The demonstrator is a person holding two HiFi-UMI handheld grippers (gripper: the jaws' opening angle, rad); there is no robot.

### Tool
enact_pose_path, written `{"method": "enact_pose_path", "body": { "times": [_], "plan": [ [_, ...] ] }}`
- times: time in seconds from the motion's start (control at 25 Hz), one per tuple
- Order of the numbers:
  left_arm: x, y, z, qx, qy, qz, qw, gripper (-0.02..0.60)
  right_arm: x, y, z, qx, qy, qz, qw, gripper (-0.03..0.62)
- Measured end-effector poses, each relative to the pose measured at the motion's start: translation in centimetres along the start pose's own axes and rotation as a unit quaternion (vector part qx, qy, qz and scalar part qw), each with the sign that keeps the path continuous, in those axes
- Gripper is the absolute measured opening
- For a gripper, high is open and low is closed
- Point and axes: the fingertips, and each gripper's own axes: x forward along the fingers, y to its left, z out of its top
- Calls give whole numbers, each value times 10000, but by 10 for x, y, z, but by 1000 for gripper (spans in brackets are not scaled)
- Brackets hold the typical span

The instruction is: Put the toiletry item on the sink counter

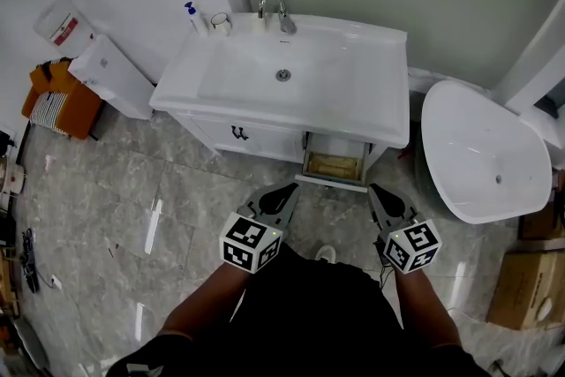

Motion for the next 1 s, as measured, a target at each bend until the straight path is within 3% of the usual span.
{"method": "enact_pose_path", "body": {
  "times": [1.0],
  "plan": [
    [-19,69,8,224,198,-697,9971,0,52,45,8,299,-71,-724,9969,2]
  ]
}}
